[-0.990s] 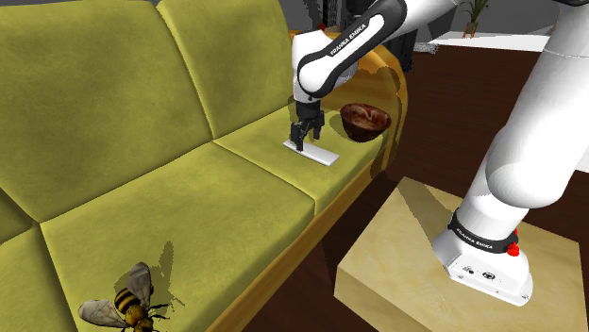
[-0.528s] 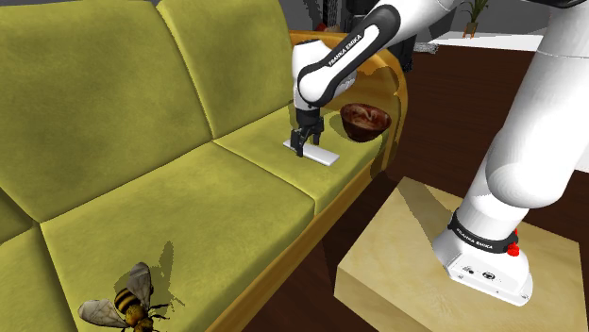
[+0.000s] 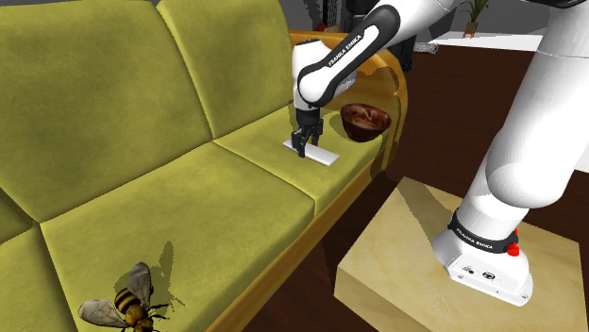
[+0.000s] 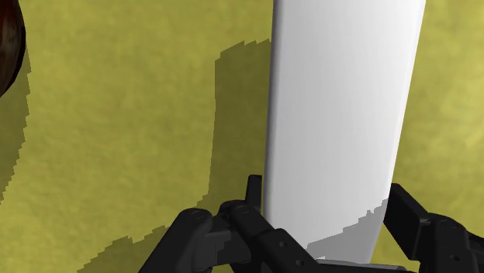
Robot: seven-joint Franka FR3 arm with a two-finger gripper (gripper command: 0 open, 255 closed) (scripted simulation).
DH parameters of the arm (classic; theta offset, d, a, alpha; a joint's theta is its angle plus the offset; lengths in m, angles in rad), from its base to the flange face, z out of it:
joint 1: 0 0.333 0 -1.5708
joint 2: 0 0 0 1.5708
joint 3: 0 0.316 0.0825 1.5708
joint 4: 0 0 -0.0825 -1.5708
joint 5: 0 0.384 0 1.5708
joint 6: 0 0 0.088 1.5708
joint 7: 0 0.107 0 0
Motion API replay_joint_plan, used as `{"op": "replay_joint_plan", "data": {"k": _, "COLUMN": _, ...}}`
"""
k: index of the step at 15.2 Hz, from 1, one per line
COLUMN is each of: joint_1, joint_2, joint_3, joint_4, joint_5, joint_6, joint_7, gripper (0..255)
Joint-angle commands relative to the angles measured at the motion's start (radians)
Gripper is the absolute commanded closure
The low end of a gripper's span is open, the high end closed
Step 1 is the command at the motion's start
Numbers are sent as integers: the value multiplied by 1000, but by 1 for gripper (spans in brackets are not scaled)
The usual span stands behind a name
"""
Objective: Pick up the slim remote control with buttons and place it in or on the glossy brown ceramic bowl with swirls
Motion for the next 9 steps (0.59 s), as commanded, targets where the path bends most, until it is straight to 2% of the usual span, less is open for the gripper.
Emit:
{"op": "replay_joint_plan", "data": {"k": 1, "joint_1": 0, "joint_2": 0, "joint_3": 0, "joint_4": 0, "joint_5": 0, "joint_6": 0, "joint_7": 0, "gripper": 255}}
{"op": "replay_joint_plan", "data": {"k": 6, "joint_1": 0, "joint_2": 0, "joint_3": 0, "joint_4": 0, "joint_5": 0, "joint_6": 0, "joint_7": 0, "gripper": 255}}
{"op": "replay_joint_plan", "data": {"k": 9, "joint_1": 0, "joint_2": -26, "joint_3": 0, "joint_4": 14, "joint_5": 2, "joint_6": -40, "joint_7": -2, "gripper": 255}}
